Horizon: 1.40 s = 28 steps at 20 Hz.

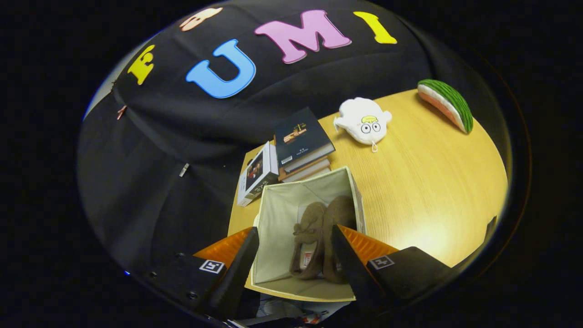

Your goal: Open the storage box then place both shoes into the box .Put the left shoe in first, then the right shoe, with the right side of both shoes facing outward in a uniform manner.

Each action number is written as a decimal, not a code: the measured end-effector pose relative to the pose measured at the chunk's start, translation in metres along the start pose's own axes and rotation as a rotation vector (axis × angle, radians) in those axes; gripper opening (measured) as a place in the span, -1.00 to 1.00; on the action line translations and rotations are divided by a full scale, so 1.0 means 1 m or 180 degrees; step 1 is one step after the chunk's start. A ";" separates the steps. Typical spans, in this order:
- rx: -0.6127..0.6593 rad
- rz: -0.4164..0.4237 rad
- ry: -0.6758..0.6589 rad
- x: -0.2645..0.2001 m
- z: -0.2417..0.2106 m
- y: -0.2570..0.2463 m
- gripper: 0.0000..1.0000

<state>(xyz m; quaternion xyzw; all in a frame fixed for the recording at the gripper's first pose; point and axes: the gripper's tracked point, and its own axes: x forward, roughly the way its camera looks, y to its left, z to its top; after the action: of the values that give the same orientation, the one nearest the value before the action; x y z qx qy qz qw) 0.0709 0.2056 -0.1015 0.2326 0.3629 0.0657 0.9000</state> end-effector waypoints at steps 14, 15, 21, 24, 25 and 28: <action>-0.0922 -0.0417 -0.1715 -0.109 0.115 -0.080 0.96; -0.0960 -0.0453 -0.1776 -0.114 0.122 -0.090 0.96; -0.1429 -0.0736 -0.2221 -0.155 0.171 -0.143 0.97; -0.1652 -0.0783 -0.2380 -0.170 0.188 -0.161 0.96; -0.1699 -0.0788 -0.2379 -0.170 0.189 -0.169 0.96; -0.1730 -0.0753 -0.2249 -0.166 0.187 -0.200 0.91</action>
<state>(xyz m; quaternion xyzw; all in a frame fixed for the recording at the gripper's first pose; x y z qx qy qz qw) 0.0683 -0.0882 0.0262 -0.0468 0.0275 -0.0280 0.9981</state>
